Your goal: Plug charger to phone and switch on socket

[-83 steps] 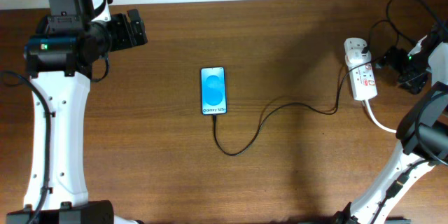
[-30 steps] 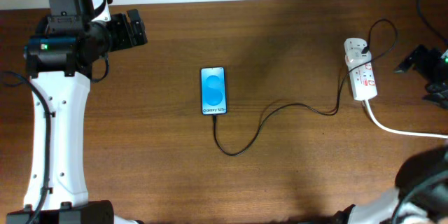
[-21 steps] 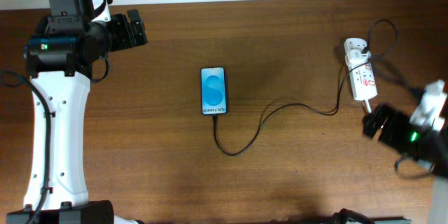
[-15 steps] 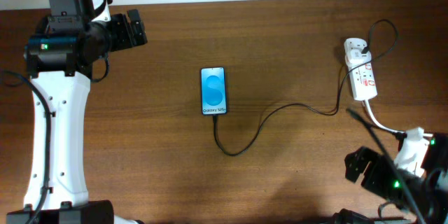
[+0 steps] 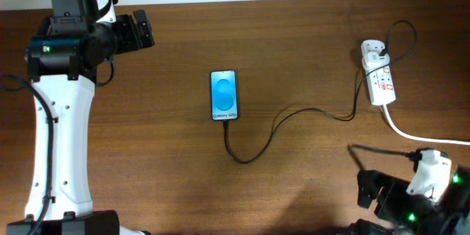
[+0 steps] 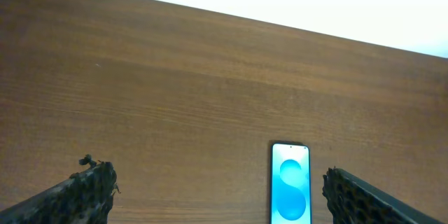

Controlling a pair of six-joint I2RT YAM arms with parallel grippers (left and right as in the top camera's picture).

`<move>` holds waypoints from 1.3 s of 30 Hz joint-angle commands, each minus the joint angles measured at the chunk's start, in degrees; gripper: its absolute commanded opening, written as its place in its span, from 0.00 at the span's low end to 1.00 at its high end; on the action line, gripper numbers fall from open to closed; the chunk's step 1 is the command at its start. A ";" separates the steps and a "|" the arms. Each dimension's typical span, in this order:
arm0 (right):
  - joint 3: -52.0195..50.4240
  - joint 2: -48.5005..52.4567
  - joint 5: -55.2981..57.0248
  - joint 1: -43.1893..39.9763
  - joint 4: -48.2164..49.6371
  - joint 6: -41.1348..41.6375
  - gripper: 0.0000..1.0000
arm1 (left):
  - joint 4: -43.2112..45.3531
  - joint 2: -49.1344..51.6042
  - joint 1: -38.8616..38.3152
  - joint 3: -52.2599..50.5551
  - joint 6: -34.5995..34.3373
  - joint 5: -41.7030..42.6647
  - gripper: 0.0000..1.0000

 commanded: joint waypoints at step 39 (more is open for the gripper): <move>-70.51 -35.39 1.55 24.44 95.49 -2.75 0.98 | -0.04 0.17 0.15 -0.17 0.72 -0.42 0.99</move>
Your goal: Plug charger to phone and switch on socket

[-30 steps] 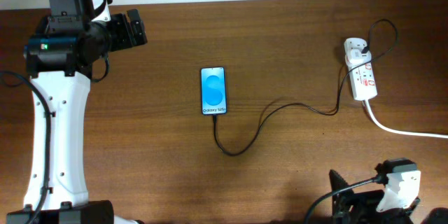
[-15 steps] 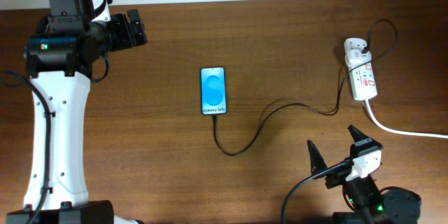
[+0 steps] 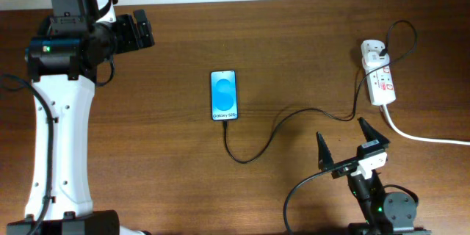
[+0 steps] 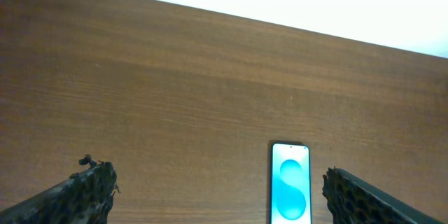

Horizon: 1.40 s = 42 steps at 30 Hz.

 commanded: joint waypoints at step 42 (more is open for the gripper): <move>-3.10 -0.57 2.45 0.63 -5.40 1.75 0.98 | 13.79 -15.37 0.15 -26.25 10.19 -2.91 0.99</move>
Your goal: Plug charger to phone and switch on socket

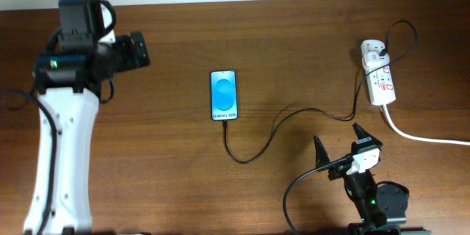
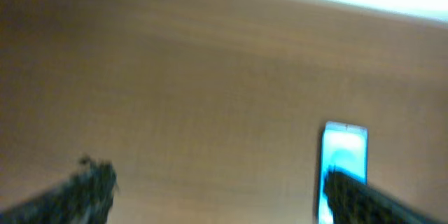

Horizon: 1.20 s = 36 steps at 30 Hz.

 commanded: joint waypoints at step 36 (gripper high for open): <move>-0.31 -0.61 0.50 0.46 -0.28 0.44 0.98 | 53.02 -84.08 1.42 -91.25 14.19 10.03 0.99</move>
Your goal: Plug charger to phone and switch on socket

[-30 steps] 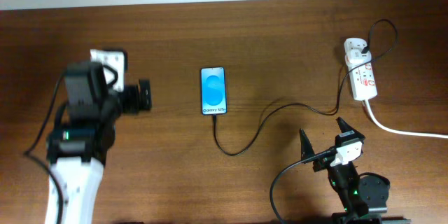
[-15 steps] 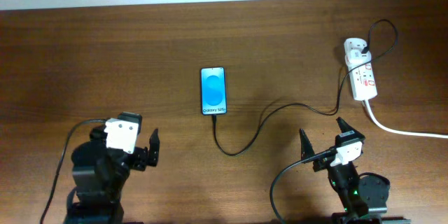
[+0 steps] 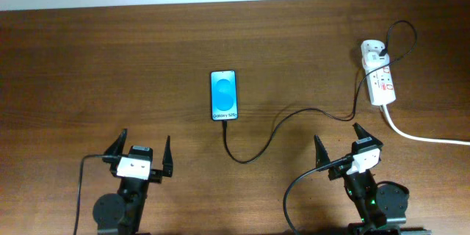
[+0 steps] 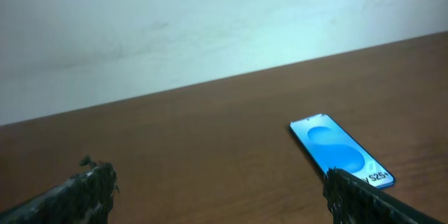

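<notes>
The phone lies face up mid-table with a lit blue screen, and shows in the left wrist view as the phone at right. A black charger cable runs from its lower end to the white socket strip at far right. My left gripper rests open near the front edge, left of and below the phone, nothing between its fingertips. My right gripper stands open near the front edge, below the cable.
A white mains lead leaves the socket strip toward the right edge. A pale wall rises behind the table's far edge. Black cables trail from both arm bases at the front.
The left arm has come down from the far left corner to the front edge, its gripper still open and now facing the wall. The right arm has not moved.
At first the left arm stood raised at the far left and the right arm was folded at the front right corner. Then the right gripper stood open below the cable and shifted slightly. Now both arms rest at the front edge. The phone kept lit and plugged.
</notes>
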Controlling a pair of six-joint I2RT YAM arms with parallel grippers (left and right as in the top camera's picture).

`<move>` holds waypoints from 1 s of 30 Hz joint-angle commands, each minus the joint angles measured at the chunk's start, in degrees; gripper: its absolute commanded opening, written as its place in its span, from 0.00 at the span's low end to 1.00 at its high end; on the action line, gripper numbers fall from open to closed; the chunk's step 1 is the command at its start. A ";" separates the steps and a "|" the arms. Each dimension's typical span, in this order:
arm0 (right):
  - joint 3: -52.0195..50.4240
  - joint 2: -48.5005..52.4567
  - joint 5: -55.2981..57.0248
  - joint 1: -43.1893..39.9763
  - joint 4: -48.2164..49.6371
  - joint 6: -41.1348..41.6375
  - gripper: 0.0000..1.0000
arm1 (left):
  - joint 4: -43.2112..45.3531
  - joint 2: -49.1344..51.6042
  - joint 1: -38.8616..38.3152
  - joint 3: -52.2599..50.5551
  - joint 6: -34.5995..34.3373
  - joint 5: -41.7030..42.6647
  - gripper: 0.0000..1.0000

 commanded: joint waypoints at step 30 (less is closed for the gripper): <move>-0.31 -0.44 0.11 0.42 -0.31 0.44 0.98 | -4.44 -6.05 0.35 -3.08 -13.25 -9.90 0.99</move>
